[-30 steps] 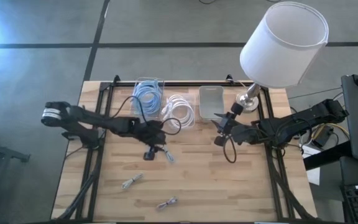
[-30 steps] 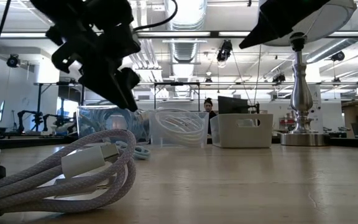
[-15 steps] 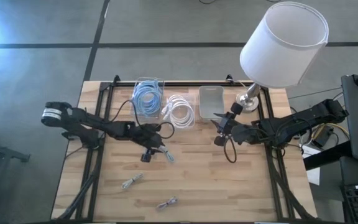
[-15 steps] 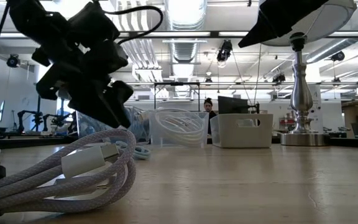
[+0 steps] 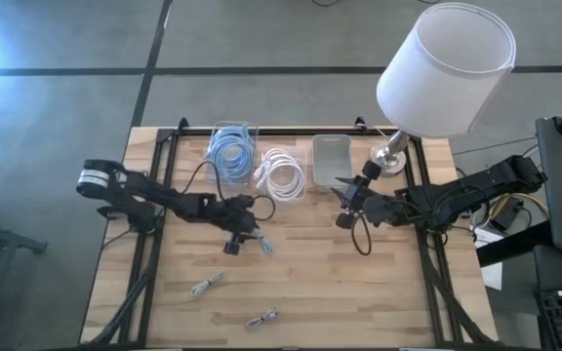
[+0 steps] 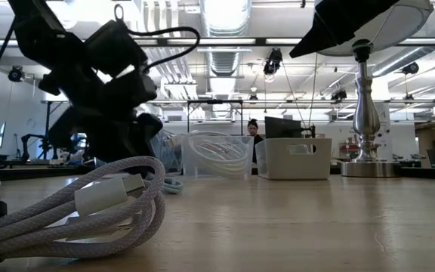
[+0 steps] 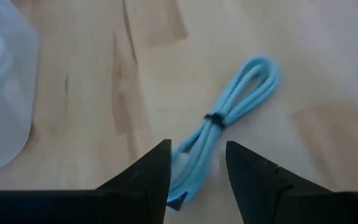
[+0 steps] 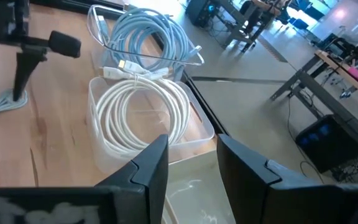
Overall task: Pick & Place USB Port
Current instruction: Put the blue charger cable into the white bin
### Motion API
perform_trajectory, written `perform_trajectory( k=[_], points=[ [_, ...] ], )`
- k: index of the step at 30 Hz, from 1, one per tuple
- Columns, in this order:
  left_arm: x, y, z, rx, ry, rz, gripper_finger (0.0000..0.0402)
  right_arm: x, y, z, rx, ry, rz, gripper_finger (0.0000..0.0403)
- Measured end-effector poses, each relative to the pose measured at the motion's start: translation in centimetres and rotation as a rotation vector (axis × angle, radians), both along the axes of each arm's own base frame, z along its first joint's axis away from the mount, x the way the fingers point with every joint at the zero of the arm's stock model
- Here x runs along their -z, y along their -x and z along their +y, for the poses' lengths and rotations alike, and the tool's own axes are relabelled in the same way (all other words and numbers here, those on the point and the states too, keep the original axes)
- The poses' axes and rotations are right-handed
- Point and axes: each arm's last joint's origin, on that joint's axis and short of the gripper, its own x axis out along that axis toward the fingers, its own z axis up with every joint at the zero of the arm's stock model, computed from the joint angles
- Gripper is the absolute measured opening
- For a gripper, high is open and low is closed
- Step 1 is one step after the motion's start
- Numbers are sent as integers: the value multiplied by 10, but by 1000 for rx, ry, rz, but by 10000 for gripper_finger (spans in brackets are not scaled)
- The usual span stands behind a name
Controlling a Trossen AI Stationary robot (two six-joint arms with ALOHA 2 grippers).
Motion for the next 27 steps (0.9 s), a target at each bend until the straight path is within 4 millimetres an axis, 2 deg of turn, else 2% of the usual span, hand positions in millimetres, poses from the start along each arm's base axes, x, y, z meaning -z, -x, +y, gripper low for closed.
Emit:
perform_trajectory(
  k=[4,10,15,20,27],
  points=[
    [7,-3,3,-43,-64,26,156,0,0,0,0,0,1,131],
    [12,-6,3,-40,-60,39,151,0,0,0,-1,1,2,128],
    [11,-6,2,-43,-51,39,107,0,0,0,-19,36,31,133],
    [6,-11,3,-53,-47,26,55,0,0,-1,-22,55,41,134],
    [-20,-34,2,-58,-39,-80,64,1,-4,1,-61,27,33,148]
  ],
)
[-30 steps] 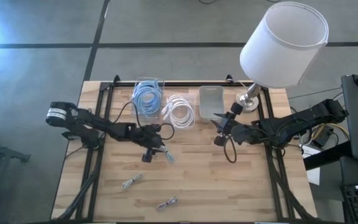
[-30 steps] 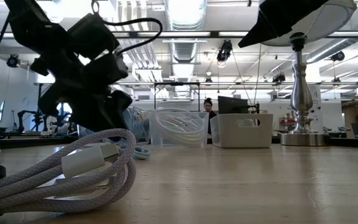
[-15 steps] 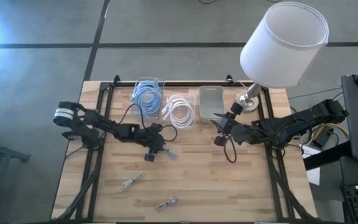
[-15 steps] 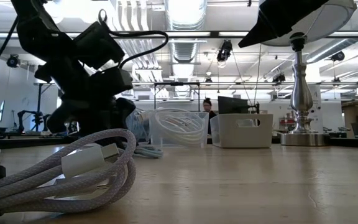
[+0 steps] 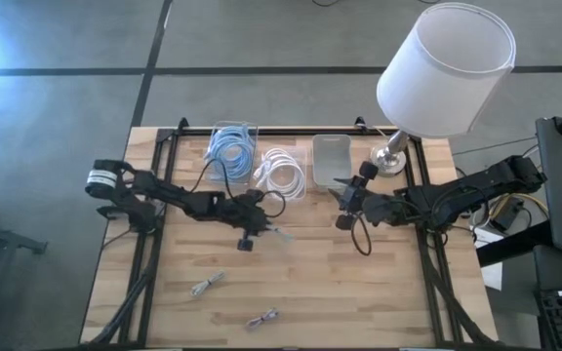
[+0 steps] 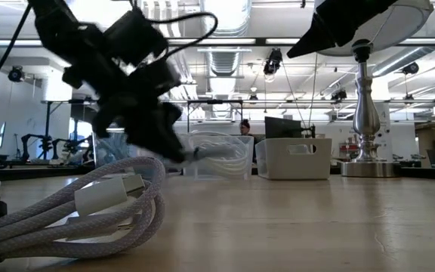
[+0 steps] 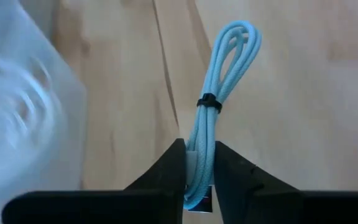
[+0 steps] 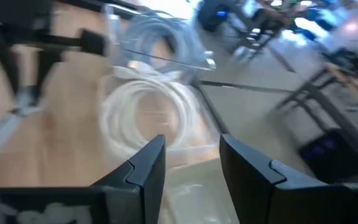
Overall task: Pick & Place USB Port
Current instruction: Put the blue charger cable into the white bin
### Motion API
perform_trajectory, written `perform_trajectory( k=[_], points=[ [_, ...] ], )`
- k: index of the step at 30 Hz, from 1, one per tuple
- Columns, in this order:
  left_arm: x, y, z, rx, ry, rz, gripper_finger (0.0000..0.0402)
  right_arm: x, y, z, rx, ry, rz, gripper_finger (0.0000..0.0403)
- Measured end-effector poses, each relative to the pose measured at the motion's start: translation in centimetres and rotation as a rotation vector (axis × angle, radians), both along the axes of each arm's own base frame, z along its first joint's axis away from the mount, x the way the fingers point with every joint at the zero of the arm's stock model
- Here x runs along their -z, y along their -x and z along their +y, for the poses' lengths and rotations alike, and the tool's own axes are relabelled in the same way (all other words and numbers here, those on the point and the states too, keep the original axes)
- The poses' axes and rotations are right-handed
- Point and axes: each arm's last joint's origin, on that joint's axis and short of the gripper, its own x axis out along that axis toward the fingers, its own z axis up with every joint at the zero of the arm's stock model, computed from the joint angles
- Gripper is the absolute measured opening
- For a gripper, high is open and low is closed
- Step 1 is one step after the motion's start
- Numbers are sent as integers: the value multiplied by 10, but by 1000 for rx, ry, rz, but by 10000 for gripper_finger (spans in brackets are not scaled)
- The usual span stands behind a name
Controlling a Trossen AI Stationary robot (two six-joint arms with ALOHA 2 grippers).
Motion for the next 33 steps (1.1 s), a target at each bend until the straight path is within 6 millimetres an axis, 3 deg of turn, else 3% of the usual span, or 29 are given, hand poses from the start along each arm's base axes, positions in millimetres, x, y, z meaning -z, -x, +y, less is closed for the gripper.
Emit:
perform_trajectory(
  k=[8,15,24,33],
  points=[
    [-47,-31,3,-88,-70,-163,73,9,-17,7,-156,-27,17,185],
    [-76,-45,6,-154,-139,-253,70,24,-29,12,-242,-1,96,208],
    [-76,-44,13,-213,-180,-202,71,16,-36,15,-293,-48,94,211],
    [-83,-48,12,-225,-164,-290,71,16,-36,16,-330,-34,117,211]
  ],
)
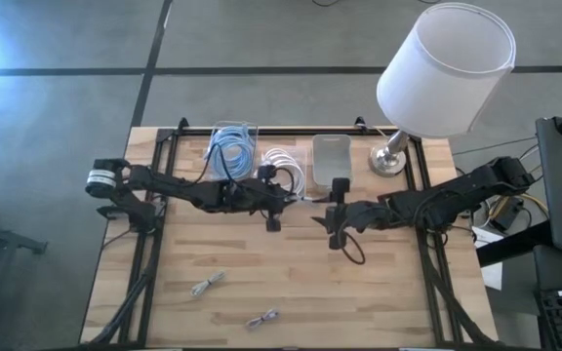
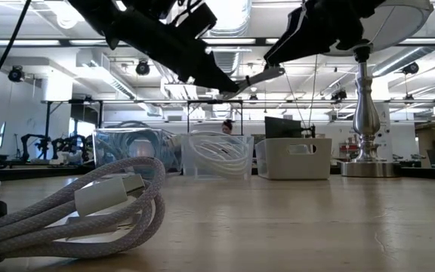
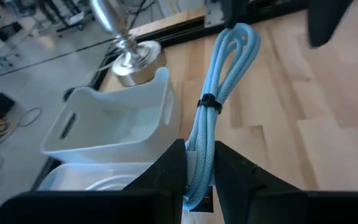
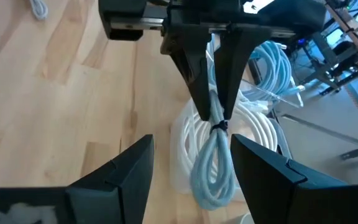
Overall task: Pick & Place USB Port
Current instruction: Put the blue charger cable into the white bin
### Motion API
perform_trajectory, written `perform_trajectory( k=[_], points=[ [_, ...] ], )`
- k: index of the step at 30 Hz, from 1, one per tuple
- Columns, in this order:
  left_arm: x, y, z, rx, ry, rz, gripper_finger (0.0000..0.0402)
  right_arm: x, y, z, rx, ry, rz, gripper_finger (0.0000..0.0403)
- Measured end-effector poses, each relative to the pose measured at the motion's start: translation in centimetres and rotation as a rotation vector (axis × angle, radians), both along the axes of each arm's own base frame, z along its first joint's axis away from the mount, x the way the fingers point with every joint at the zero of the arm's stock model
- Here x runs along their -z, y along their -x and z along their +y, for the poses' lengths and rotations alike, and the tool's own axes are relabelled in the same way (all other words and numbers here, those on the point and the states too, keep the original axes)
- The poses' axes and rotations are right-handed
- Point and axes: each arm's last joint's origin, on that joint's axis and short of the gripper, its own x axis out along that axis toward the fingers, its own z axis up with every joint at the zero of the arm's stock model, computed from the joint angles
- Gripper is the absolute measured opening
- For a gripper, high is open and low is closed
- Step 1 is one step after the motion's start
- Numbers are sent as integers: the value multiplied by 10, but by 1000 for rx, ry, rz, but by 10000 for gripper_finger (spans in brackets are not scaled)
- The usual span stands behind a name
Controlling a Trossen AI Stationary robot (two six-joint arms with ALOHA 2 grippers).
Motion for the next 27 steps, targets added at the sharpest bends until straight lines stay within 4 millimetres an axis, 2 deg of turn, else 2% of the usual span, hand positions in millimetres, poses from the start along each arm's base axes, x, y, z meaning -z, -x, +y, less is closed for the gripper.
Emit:
perform_trajectory(
  k=[13,27],
  points=[
    [-3,-2,-2,70,41,-41,71,1,-1,-1,22,15,2,203],
    [-6,-3,-5,120,50,-73,71,2,-1,-2,14,40,16,120]
  ],
)
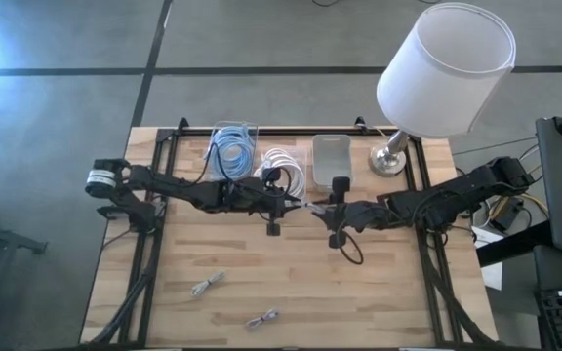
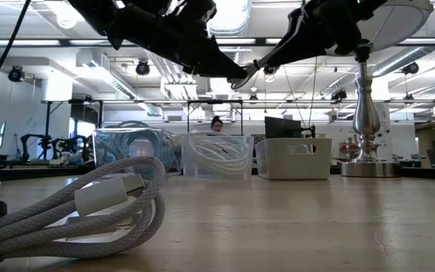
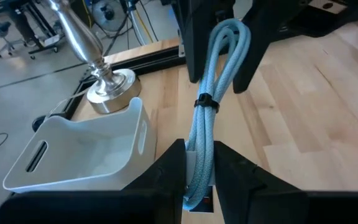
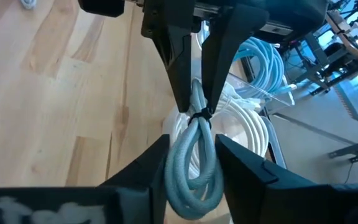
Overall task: Pick & Place USB Port
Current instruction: Put the blue charger cable into the white bin
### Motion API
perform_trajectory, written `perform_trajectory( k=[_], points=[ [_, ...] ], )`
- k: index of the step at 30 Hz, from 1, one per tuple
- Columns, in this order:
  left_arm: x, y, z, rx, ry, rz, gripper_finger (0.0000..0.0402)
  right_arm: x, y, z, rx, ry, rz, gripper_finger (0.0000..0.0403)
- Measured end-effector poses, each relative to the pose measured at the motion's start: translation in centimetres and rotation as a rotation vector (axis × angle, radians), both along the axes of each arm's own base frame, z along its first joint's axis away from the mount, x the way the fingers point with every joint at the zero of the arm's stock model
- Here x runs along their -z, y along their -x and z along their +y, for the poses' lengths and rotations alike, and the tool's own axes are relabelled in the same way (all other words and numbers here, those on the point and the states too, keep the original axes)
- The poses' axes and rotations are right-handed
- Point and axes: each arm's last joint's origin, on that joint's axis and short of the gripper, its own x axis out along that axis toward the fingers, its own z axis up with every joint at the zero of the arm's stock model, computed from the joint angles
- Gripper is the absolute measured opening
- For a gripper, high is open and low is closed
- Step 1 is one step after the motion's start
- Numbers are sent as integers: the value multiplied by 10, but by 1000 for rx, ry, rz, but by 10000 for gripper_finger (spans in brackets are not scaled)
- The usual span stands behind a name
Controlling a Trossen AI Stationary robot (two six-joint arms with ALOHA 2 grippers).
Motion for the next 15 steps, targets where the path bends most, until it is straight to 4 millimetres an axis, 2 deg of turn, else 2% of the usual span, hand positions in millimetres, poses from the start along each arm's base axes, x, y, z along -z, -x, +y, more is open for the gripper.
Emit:
perform_trajectory(
  k=[10,15],
  points=[
    [0,0,0,-2,19,1,71,0,0,0,-11,23,9,50],
    [0,0,0,-10,21,1,72,0,0,0,-19,40,15,31]
  ],
)
